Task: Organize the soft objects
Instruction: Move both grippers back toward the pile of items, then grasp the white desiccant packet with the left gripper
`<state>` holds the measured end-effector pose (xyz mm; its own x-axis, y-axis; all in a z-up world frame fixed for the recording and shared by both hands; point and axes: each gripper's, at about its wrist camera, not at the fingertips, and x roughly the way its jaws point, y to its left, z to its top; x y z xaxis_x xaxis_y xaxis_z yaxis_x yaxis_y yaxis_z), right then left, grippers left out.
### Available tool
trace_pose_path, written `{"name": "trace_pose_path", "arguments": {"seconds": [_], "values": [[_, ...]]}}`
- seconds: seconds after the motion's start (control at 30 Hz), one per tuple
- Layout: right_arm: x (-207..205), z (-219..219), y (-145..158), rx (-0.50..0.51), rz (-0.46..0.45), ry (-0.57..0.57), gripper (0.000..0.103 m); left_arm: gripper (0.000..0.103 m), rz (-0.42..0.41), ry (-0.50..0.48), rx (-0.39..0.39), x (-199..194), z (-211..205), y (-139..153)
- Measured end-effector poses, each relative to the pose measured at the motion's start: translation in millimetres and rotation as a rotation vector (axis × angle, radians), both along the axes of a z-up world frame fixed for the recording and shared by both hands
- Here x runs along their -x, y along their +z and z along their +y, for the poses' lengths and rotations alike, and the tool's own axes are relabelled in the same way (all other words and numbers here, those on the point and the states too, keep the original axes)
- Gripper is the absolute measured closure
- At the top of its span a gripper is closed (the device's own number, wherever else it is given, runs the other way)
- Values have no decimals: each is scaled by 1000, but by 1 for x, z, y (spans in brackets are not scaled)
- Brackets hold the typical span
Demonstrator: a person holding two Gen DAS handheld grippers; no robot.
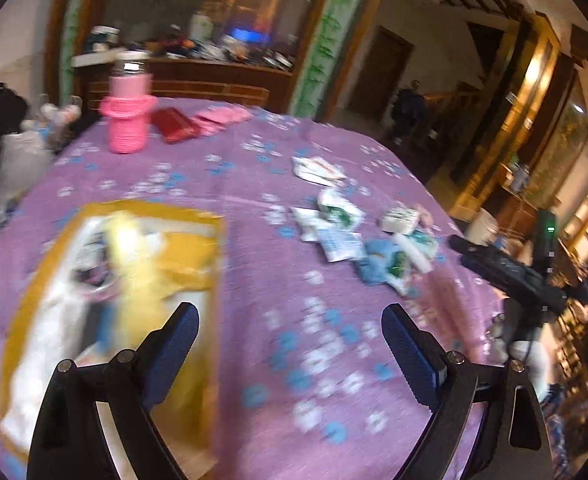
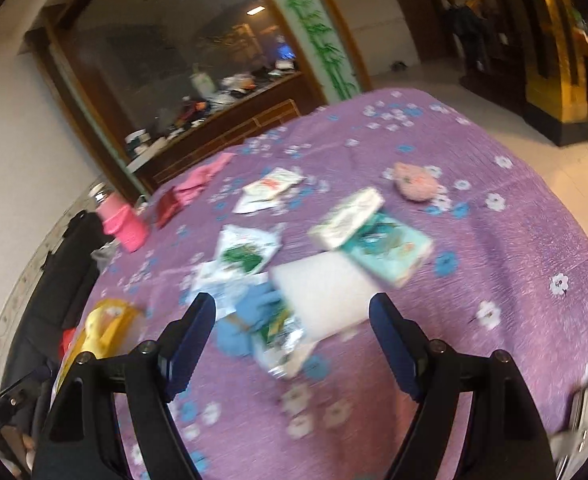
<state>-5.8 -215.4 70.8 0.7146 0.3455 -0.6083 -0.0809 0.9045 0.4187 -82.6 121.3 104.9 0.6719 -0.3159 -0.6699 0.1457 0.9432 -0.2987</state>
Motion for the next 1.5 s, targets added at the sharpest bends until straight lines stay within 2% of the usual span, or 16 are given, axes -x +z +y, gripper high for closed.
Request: {"name": "trace_pose_path", "arguments": {"seconds": [0.1,0.23,0.37,0.43,0.5,0.63,0.73,0.87,1.03,1.23,1.33,1.5], "values": [[-10,-21,-14,-58,9,-32,25,8,8,-105,-54,-37,-41,-1],[-16,-40,-33,-161,67,-48,25,8,-23,-293,-244,-84,-104,-19],[-13,-42,-29,-157,49,-58,25,8,-32,-464,-469,-121,-151,-54],[-13,-41,-28,-147,43,-56,25,8,-32,-503,-511,-135,-159,-64],[-13,-41,-26,-144,40,-55,25,7,-18,-544,-503,-149,-163,-73],[-15,-37,-27,-127,51,-45,25,10,79,-597,-415,-160,-171,-85],[-17,-36,-29,-118,62,-47,25,30,106,-678,-405,-135,-180,-84],[-17,-37,-31,-119,71,-54,25,32,107,-768,-364,-90,-177,-71],[-16,-40,-32,-119,75,-69,24,30,66,-696,-343,-73,-158,-58],[-17,-40,-35,-107,87,-73,24,30,82,-591,-382,-89,-153,-73],[-18,-39,-36,-101,95,-73,24,46,121,-611,-373,-94,-157,-84],[-18,-38,-36,-100,93,-64,24,46,86,-609,-432,-92,-178,-88]]}}
